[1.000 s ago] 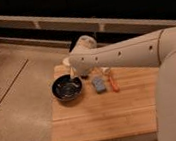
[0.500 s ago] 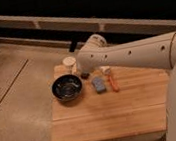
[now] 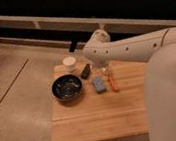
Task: Place the white sponge in the ceramic bowl
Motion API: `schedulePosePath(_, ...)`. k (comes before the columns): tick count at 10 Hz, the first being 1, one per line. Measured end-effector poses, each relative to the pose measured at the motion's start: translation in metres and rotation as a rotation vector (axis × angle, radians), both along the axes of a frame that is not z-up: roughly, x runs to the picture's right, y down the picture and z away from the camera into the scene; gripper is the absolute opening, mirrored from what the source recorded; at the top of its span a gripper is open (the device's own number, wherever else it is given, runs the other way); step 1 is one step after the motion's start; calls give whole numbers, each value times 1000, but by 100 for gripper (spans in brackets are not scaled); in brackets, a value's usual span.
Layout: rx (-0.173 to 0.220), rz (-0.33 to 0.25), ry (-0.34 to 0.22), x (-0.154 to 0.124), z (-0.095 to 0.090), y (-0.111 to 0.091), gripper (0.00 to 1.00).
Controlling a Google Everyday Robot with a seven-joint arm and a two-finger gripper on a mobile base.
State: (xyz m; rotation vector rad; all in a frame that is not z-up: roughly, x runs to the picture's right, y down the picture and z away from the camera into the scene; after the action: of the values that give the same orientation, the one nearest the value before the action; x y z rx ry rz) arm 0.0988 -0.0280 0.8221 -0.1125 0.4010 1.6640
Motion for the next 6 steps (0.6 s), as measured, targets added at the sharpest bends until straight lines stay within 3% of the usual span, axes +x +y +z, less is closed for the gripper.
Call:
schedulePosePath(1,3,1,3,-3,9,-6,65)
schedulePosePath(3,11,71,-49,-17,23,-11,65)
schedulePosePath(6,20,400,-240,-41,43,-6,65)
